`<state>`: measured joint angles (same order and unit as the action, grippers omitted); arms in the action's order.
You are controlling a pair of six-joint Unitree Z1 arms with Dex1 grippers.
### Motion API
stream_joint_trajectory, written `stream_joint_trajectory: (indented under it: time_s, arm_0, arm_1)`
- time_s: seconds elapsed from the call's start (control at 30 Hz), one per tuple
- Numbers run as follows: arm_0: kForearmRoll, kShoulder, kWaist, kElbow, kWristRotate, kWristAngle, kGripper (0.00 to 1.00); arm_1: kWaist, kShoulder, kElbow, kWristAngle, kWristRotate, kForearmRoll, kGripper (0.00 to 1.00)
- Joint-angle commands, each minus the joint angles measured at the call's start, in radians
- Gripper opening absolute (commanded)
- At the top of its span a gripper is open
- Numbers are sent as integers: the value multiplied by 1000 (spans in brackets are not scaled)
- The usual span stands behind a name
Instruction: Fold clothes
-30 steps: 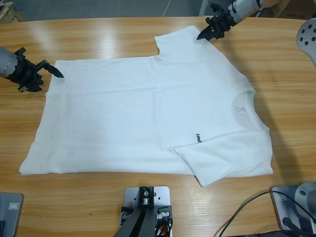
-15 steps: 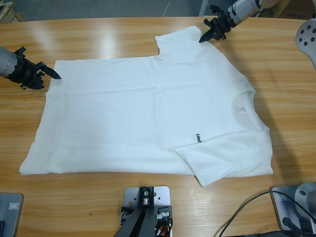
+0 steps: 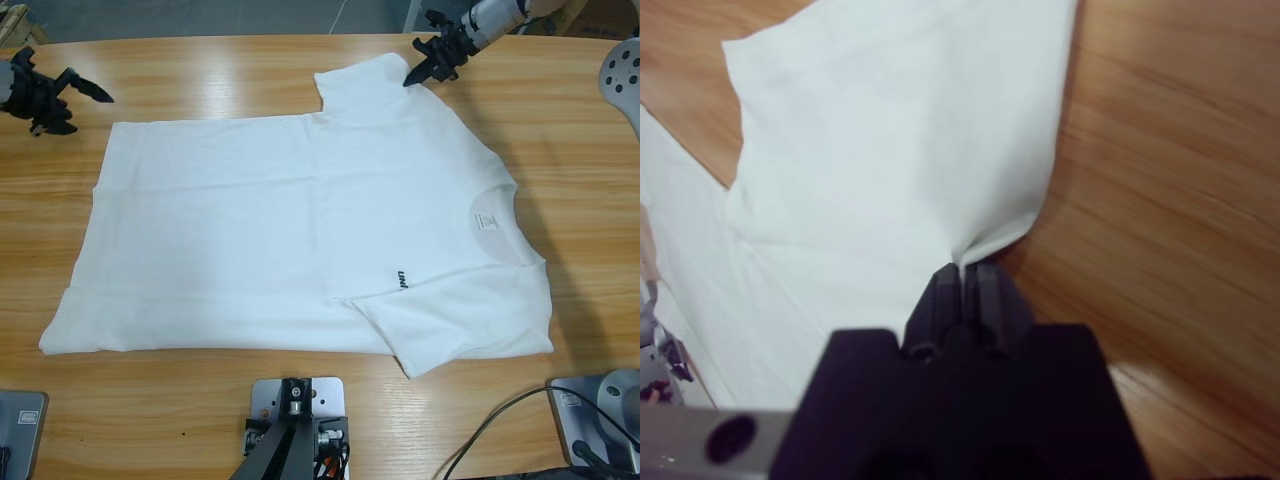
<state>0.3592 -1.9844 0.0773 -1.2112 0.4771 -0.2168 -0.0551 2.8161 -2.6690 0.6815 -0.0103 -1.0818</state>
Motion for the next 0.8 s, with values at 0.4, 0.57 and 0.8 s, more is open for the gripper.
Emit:
stream_joint_trajectory:
  time_s: [0.4, 0.57, 0.8]
  arm_0:
    - [62, -226, -64, -156, 2, -16, 939]
    - [118, -217, -73, -151, 2, -16, 829]
    - [159, -220, -91, -142, 2, -4, 694]
  arm_1:
    - [-5, 120, -284, -34, -2, -20, 0]
    - [-5, 120, -285, -34, -2, -21, 0]
    - [-5, 120, -284, -36, -2, -23, 0]
